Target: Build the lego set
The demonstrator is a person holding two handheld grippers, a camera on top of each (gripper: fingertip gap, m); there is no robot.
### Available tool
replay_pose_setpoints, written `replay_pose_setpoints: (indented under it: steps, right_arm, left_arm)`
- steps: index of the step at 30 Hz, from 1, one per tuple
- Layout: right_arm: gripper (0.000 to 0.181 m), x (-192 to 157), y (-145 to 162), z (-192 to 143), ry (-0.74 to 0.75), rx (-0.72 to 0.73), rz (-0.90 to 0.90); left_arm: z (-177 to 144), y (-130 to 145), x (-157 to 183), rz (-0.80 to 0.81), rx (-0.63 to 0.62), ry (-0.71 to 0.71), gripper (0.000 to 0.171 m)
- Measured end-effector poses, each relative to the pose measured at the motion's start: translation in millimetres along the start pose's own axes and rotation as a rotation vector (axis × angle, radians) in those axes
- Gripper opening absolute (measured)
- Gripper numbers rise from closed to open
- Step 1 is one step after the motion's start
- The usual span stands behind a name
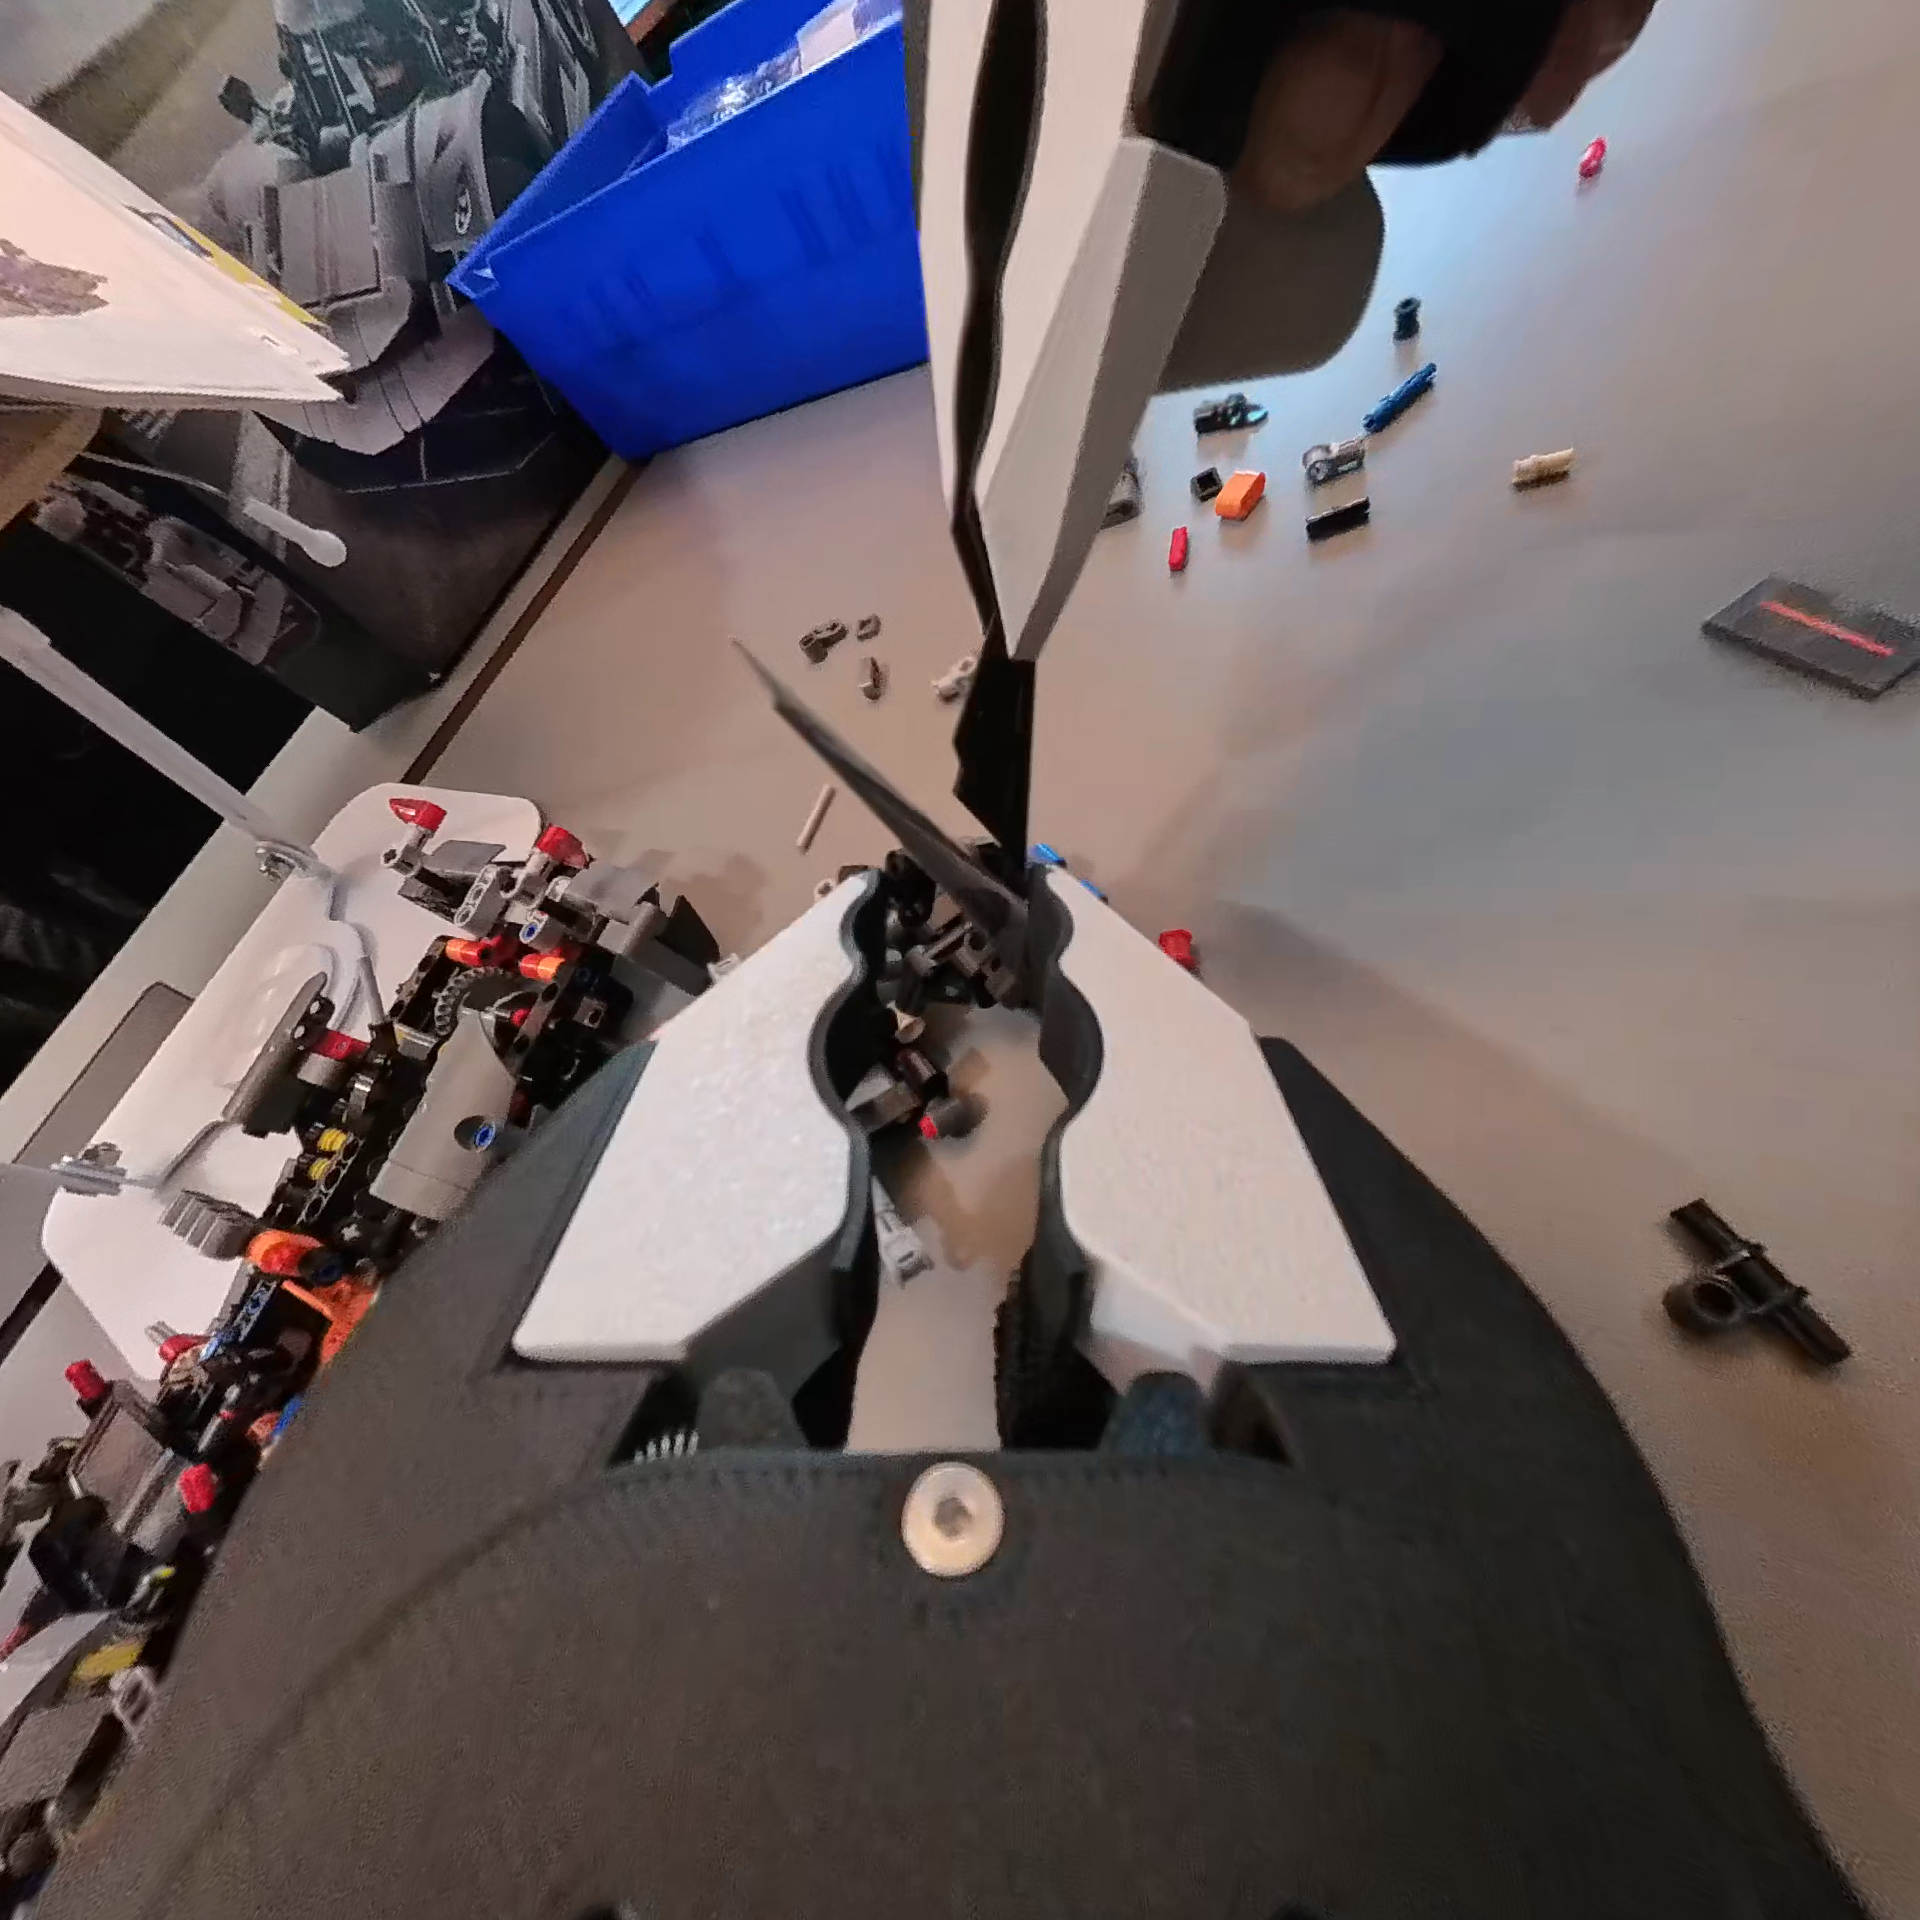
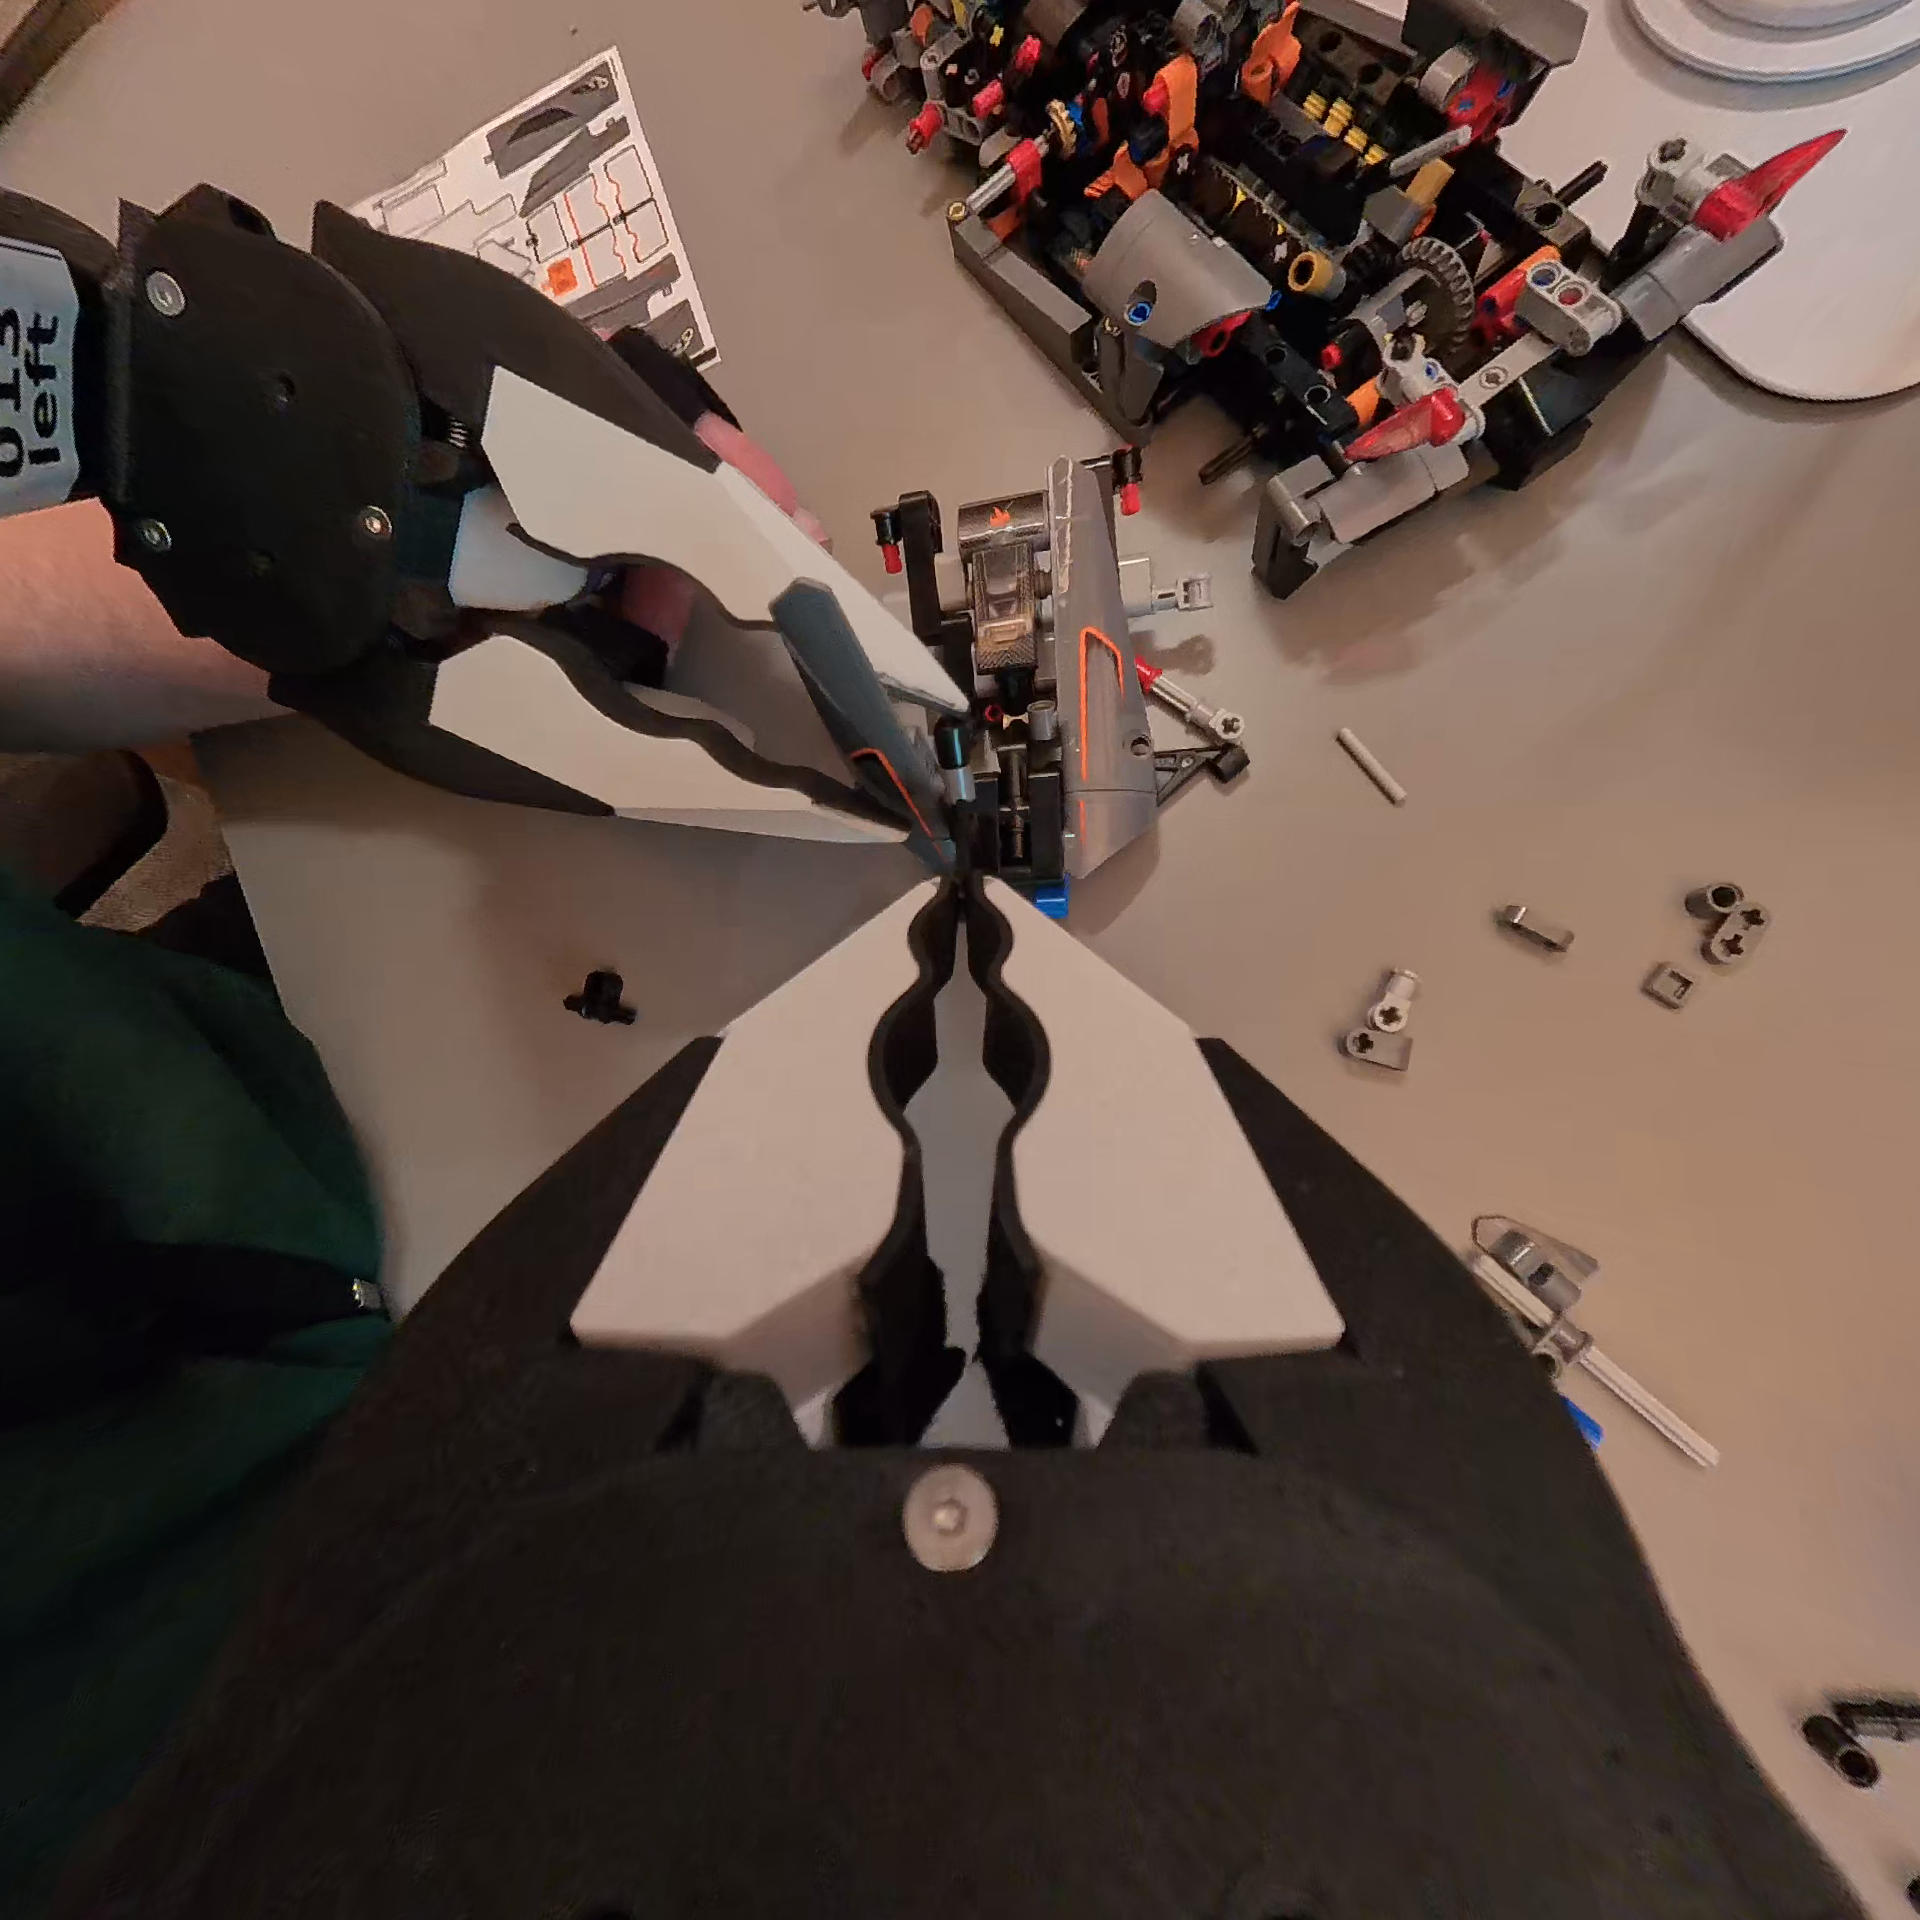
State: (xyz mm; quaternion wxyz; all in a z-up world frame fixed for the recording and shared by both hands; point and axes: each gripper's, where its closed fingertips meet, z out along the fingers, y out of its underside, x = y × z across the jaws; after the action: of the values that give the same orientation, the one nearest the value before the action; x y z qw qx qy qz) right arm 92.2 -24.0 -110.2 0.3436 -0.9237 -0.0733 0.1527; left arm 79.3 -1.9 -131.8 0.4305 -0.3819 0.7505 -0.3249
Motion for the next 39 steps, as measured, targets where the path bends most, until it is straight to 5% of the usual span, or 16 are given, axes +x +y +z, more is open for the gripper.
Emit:
replay_pose_setpoints:
  steps: [39]
  right_arm:
    - [0.000, -1.8, -4.2, -2.0, 0.077, -0.144, -0.077]
  left_arm:
    - [4.8, -0.5, 1.5, 0.089, -0.036, -0.032, 0.019]
